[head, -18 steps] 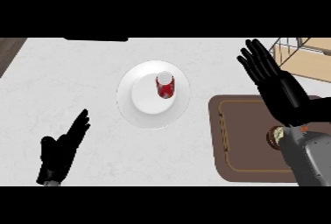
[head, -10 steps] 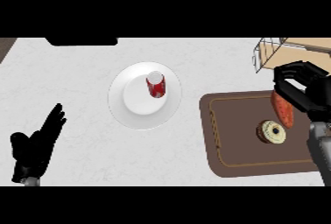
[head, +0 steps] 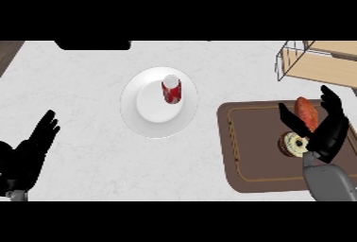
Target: Pick the cupcake from the tray and place it in the tiered shelf
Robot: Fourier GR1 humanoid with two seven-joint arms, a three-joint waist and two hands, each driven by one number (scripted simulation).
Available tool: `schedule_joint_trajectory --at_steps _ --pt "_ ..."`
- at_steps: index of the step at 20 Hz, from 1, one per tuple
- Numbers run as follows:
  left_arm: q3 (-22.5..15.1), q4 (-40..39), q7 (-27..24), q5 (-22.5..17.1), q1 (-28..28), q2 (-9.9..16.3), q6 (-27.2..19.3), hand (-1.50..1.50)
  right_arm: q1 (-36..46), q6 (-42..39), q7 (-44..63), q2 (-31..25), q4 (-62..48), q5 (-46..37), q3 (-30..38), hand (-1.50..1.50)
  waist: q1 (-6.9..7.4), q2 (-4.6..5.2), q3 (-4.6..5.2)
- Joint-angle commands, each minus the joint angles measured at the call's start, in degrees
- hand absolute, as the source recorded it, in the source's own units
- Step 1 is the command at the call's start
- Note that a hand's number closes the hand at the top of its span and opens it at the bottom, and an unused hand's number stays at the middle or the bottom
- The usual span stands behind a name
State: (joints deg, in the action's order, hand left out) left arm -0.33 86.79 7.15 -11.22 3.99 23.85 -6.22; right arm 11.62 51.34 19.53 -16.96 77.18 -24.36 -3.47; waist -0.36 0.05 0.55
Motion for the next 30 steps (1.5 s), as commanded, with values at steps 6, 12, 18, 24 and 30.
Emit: schedule_joint_trajectory --at_steps 6,12,18,24,30 --pt "1.3 -1.4 -0.2 -1.2 -0.9 1.2 1.9 0.0 0.1 -5.2 25.9 0.6 -8.0 -25.2 -2.0 -1.5 0.08 -0.36 0.45" --pt "1.3 -2.4 -1.3 -0.7 -0.6 0.5 1.7 0.0 3.8 -28.3 42.4 0.1 -6.9 -29.1 -6.0 -1.5 0.57 -0.62 0.29" --pt "1.3 -3.7 -1.5 -0.7 -1.0 0.3 2.1 0.0 7.7 -49.4 54.9 1.1 -2.2 -28.5 -10.9 -1.5 0.12 -0.82 0.02" --pt "1.9 -4.6 -3.6 -0.7 -0.7 -0.4 2.4 0.0 11.8 -62.8 63.5 2.3 0.9 -28.1 -10.4 -1.5 0.08 -0.59 -0.26" --pt "2.4 -2.9 -1.7 -0.8 -0.4 0.9 3.4 0.0 8.4 -67.2 63.7 0.6 6.1 -27.5 -7.3 -1.5 -0.19 -0.52 -0.45"
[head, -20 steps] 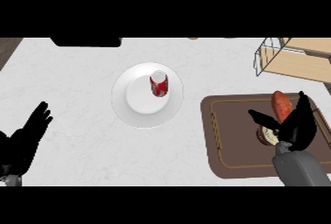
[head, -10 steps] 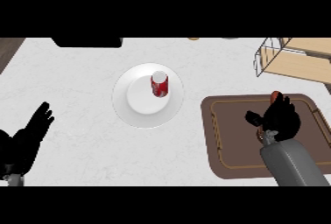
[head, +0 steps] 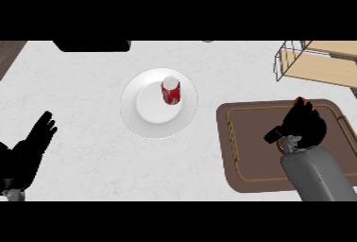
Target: Pick the cupcake from the tray and place it in the tiered shelf
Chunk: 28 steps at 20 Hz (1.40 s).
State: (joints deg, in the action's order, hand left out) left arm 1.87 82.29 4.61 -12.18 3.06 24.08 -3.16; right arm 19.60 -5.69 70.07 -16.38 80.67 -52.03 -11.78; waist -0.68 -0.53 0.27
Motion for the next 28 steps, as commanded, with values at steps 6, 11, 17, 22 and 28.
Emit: schedule_joint_trajectory --at_steps 6,11,17,22,28 --pt "1.0 -0.2 -0.7 -0.1 0.2 0.1 1.2 0.0 -2.4 -12.3 13.0 1.4 4.3 -1.1 2.6 -1.5 0.4 0.25 -0.17" --pt "2.1 -0.4 1.5 0.1 -2.4 0.4 0.9 0.0 -4.9 -13.0 8.3 -0.1 6.1 -1.6 6.2 -1.5 0.35 0.42 -0.23" --pt "1.2 -1.3 0.4 1.5 -2.0 -1.6 1.3 0.0 -7.3 -13.2 3.8 0.4 5.9 -3.7 8.4 -1.5 0.43 0.45 -0.25" --pt "0.1 0.6 0.2 3.1 0.2 -3.5 0.1 0.0 -5.8 -11.9 2.0 2.8 0.9 -6.0 10.8 -1.5 1.11 0.54 -0.27" --pt "2.2 0.6 0.4 2.4 -0.8 -2.4 2.5 0.0 -7.3 -12.8 -0.8 4.8 4.6 -6.0 13.9 1.5 0.77 0.49 -0.26"
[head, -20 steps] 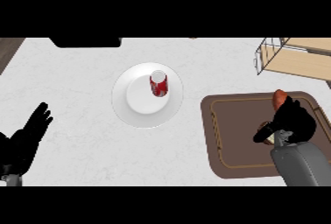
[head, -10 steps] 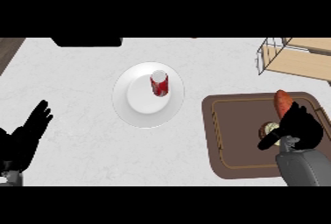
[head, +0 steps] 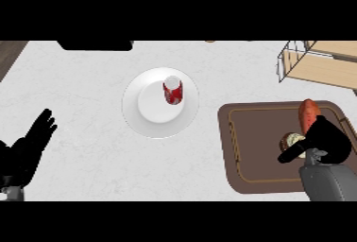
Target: Pick the cupcake from the tray and place it in the tiered shelf
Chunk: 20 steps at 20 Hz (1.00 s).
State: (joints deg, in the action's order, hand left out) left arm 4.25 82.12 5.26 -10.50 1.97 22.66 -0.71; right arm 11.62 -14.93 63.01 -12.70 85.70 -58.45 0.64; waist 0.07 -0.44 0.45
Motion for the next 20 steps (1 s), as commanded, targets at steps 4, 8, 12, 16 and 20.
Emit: schedule_joint_trajectory --at_steps 4,8,12,16,20 --pt "1.5 -1.3 3.0 -0.2 -3.4 0.3 1.0 0.0 -2.4 -2.5 3.3 1.6 -1.0 -3.7 -1.1 1.5 -0.27 0.43 -0.43" --pt "0.5 -2.9 -0.8 2.6 -2.2 -2.2 -0.9 0.0 -1.8 -2.5 3.7 2.5 -1.2 -7.5 -2.0 1.5 -0.31 0.45 -0.41" --pt "1.6 -0.9 1.6 1.2 -2.3 -1.0 1.5 0.0 -1.3 -1.8 1.9 1.4 0.2 -10.7 -1.9 1.5 -0.2 0.41 -0.43" --pt "0.9 -1.0 0.7 1.5 -1.7 -1.4 1.1 0.0 3.1 -4.8 -29.3 -7.9 2.1 0.8 -4.8 1.5 0.38 0.49 -0.57" --pt "1.5 -0.4 -0.6 0.9 -1.0 -0.9 2.1 0.0 4.1 -1.8 -48.7 -13.1 2.5 7.0 -5.1 1.5 1.21 0.64 -0.73"
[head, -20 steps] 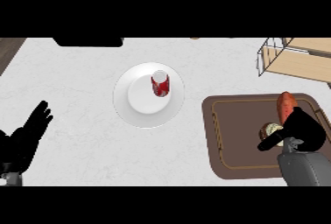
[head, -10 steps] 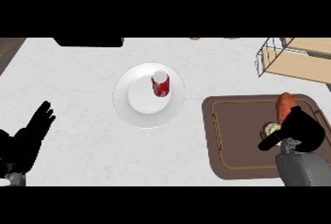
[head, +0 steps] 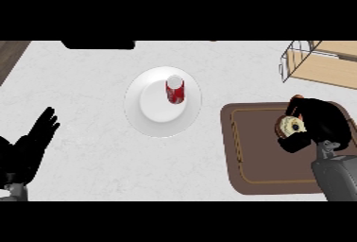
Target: Pick the cupcake from the tray and place it in the tiered shelf
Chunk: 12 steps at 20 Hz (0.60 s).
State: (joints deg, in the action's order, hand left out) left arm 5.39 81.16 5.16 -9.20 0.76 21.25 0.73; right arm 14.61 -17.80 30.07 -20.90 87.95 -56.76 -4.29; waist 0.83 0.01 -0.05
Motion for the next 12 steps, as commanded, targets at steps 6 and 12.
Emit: schedule_joint_trajectory --at_steps 6,12 --pt "-0.1 2.9 2.5 0.2 1.1 -0.2 -0.2 0.0 2.7 -2.0 -32.0 -15.6 -1.5 16.4 13.0 1.5 -0.85 -0.11 -0.02" --pt "2.5 -0.3 0.2 -0.4 0.9 1.1 1.8 0.0 3.7 -13.9 -24.8 -14.7 6.6 30.6 23.1 1.5 -1.66 -0.31 0.12"
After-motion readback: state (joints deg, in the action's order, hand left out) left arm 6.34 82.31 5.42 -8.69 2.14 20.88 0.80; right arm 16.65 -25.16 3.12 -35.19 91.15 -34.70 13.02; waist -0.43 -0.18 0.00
